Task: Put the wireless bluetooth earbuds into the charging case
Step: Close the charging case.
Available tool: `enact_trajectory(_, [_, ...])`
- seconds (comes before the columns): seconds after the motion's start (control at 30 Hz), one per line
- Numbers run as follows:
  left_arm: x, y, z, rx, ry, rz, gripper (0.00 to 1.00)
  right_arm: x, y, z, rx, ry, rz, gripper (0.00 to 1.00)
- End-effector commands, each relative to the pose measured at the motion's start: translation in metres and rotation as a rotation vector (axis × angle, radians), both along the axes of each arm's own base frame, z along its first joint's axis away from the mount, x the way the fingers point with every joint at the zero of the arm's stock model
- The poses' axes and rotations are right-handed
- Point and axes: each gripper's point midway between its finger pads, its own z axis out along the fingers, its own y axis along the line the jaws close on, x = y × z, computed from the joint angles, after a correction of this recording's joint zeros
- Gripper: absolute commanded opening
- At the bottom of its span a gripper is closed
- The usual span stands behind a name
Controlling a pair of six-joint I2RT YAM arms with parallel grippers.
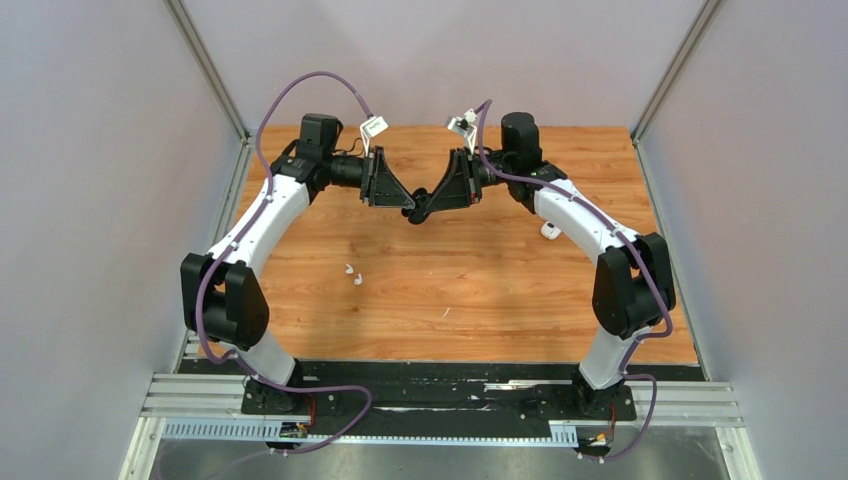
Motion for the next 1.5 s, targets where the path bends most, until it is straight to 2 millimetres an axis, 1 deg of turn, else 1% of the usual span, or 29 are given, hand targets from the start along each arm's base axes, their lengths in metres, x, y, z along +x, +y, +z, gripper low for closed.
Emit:
enact_trajectory(0.0, [-0.001, 0.002, 0.016, -0.015, -0.082, -0.005, 0.53, -0.004, -0.003, 0.014, 0.037, -0.072, 0.036, 0.00])
enact_trajectory(0.1, [-0.007, 0.002, 0.019, -0.030, -0.080, -0.029, 0.54, -0.003, -0.002, 0.014, 0.036, -0.069, 0.034, 0.00])
enact_trajectory(0.27, [-0.019, 0.003, 0.030, -0.068, -0.101, -0.073, 0.55, -0.002, -0.002, 0.014, 0.032, -0.060, 0.025, 0.00])
enact_trajectory(0.33, [-0.022, 0.004, 0.030, -0.075, -0.097, -0.086, 0.55, -0.002, -0.002, 0.014, 0.032, -0.061, 0.026, 0.00])
enact_trajectory(0.4, [-0.023, 0.004, 0.027, -0.074, -0.097, -0.088, 0.50, -0.003, -0.002, 0.014, 0.034, -0.063, 0.029, 0.00])
enact_trajectory(0.47, [-0.022, 0.004, 0.023, -0.070, -0.092, -0.086, 0.41, -0.003, -0.002, 0.015, 0.036, -0.067, 0.030, 0.00])
enact_trajectory(0.53, [-0.022, 0.004, 0.021, -0.070, -0.091, -0.090, 0.41, -0.004, -0.003, 0.016, 0.037, -0.068, 0.032, 0.00])
enact_trajectory(0.7, [-0.022, 0.004, 0.017, -0.061, -0.096, -0.090, 0.43, -0.005, -0.003, 0.018, 0.038, -0.065, 0.030, 0.00])
enact_trajectory(0.8, [-0.023, 0.004, 0.017, -0.060, -0.092, -0.094, 0.53, -0.004, -0.002, 0.018, 0.036, -0.059, 0.025, 0.00])
enact_trajectory(0.87, [-0.024, 0.004, 0.017, -0.062, -0.088, -0.099, 0.56, -0.003, -0.002, 0.018, 0.035, -0.056, 0.023, 0.00])
enact_trajectory(0.97, [-0.025, 0.005, 0.016, -0.059, -0.080, -0.099, 0.57, -0.002, -0.002, 0.018, 0.035, -0.055, 0.023, 0.00])
enact_trajectory(1.13, [-0.022, 0.006, 0.008, -0.031, -0.111, -0.084, 0.56, -0.002, -0.002, 0.020, 0.039, -0.056, 0.024, 0.00])
enact_trajectory(1.27, [-0.017, 0.006, 0.003, -0.004, -0.122, -0.061, 0.54, -0.003, -0.002, 0.021, 0.042, -0.057, 0.032, 0.00])
enact_trajectory(1.47, [-0.014, 0.005, 0.001, 0.002, -0.124, -0.057, 0.45, -0.008, -0.002, 0.023, 0.049, -0.071, 0.050, 0.00])
